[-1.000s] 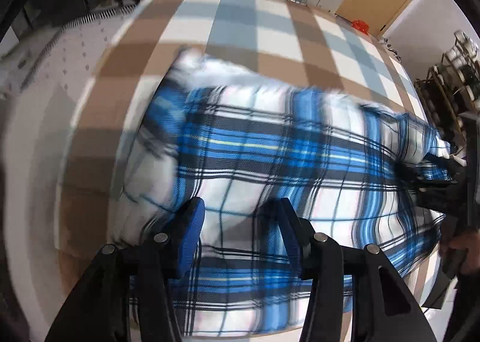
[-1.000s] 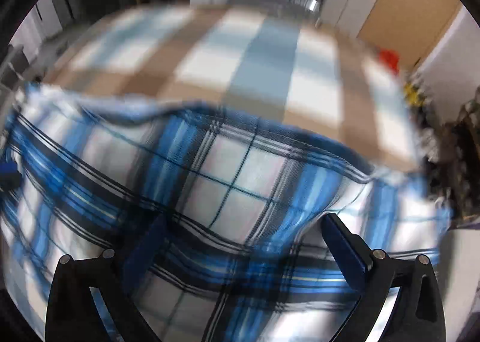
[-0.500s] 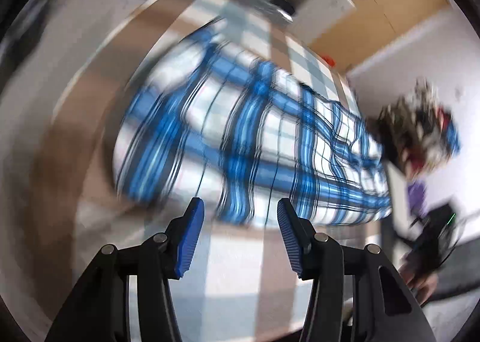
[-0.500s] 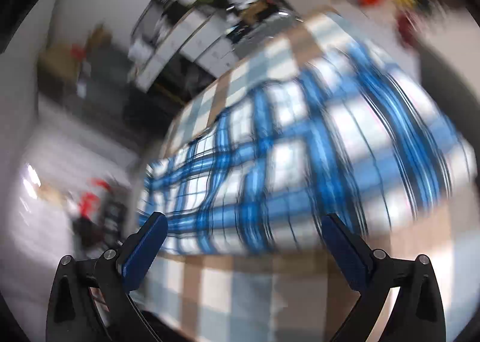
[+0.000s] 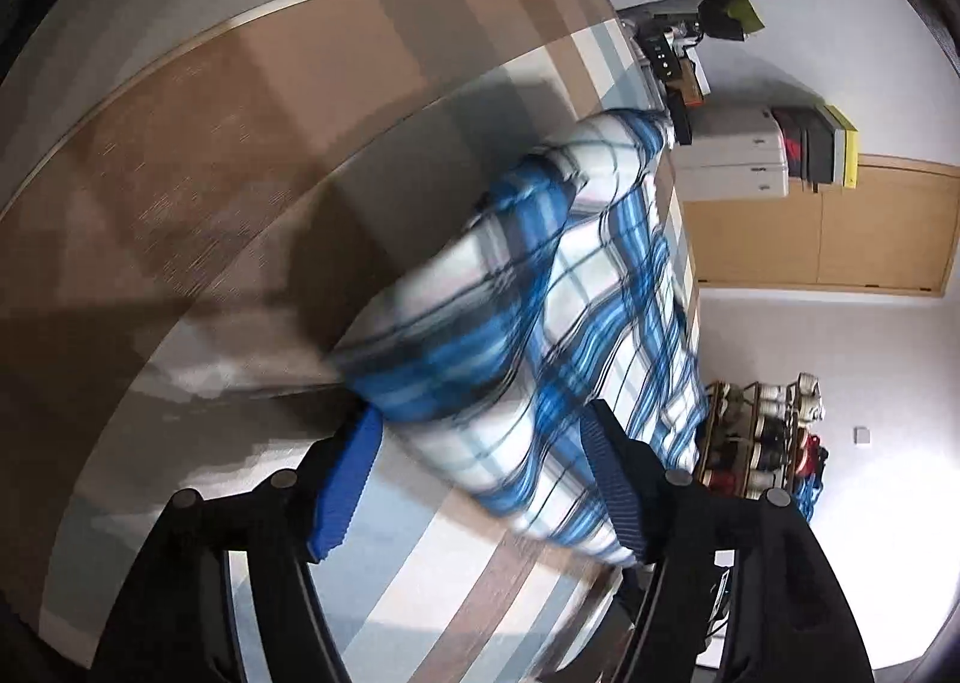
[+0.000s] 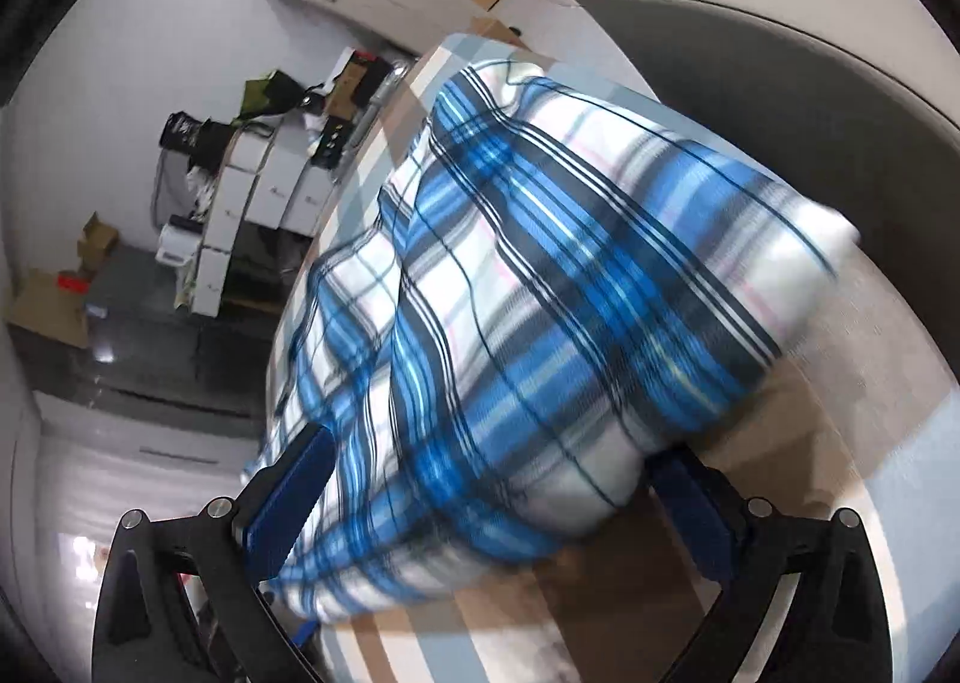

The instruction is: Fold large clothes

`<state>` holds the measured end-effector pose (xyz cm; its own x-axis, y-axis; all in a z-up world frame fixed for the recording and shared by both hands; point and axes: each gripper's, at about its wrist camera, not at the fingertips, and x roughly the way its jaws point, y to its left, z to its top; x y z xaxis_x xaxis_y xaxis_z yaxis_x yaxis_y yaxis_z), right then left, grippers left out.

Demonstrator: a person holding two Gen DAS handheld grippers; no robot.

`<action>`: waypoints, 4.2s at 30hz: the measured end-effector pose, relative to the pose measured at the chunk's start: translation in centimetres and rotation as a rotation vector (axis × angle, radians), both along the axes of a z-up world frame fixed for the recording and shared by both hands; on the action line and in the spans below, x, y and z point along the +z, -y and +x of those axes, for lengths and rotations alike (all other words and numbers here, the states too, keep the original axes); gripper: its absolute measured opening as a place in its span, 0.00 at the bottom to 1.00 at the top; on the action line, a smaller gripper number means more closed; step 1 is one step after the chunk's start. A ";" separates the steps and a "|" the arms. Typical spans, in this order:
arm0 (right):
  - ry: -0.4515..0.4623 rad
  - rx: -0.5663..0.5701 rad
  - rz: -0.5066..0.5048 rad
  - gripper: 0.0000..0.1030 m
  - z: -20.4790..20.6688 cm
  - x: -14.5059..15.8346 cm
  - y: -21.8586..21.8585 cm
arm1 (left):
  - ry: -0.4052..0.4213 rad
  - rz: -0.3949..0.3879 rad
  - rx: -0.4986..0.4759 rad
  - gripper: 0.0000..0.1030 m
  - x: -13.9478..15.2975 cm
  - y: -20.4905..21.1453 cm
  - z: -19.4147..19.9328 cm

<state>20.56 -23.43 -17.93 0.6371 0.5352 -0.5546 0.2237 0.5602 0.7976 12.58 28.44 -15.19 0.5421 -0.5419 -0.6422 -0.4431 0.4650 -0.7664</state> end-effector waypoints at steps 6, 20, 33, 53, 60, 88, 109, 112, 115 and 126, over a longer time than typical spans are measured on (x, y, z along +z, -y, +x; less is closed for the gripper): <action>-0.011 -0.019 -0.185 0.18 2.6 0.5 -3.0 | -0.029 0.041 0.061 0.12 -0.1 0.1 2.4; 0.124 -0.079 -0.234 0.07 -7.7 1.8 -1.9 | 0.064 0.091 0.099 0.06 0.7 -1.8 -5.1; 0.043 -0.090 -0.207 0.44 -14.4 1.4 1.8 | 0.144 0.227 -0.064 0.25 4.3 -3.1 -11.3; 0.301 0.187 -0.224 1.00 -10.3 4.8 -9.7 | -0.019 0.666 -0.494 0.49 3.6 6.7 4.6; 0.296 0.264 -0.225 1.00 -10.9 4.0 -10.9 | -0.051 0.832 -0.356 0.49 3.8 2.2 8.9; 0.408 0.255 -0.224 1.00 -12.9 6.3 -10.1 | 0.021 1.025 -1.428 0.49 -0.3 17.6 11.6; 0.409 0.307 -0.347 1.00 -12.7 5.9 -12.1 | 0.265 1.300 -1.162 0.05 6.5 18.2 12.8; 0.399 0.306 -0.338 1.00 -12.7 5.8 -12.0 | 0.095 1.391 -1.125 0.06 3.3 16.3 13.6; 0.404 0.301 -0.325 1.00 -12.7 6.0 -11.7 | 0.054 1.426 -1.032 0.09 2.9 13.9 14.3; 0.531 0.293 -0.828 1.00 -8.5 11.4 -7.4 | 0.098 1.321 -1.034 0.63 5.3 10.0 12.4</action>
<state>12.05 -15.99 -6.53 0.8139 0.2869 -0.5052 -0.2794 0.9557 0.0926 24.98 18.49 -9.90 0.3905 0.1747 -0.9039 0.4608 0.8129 0.3562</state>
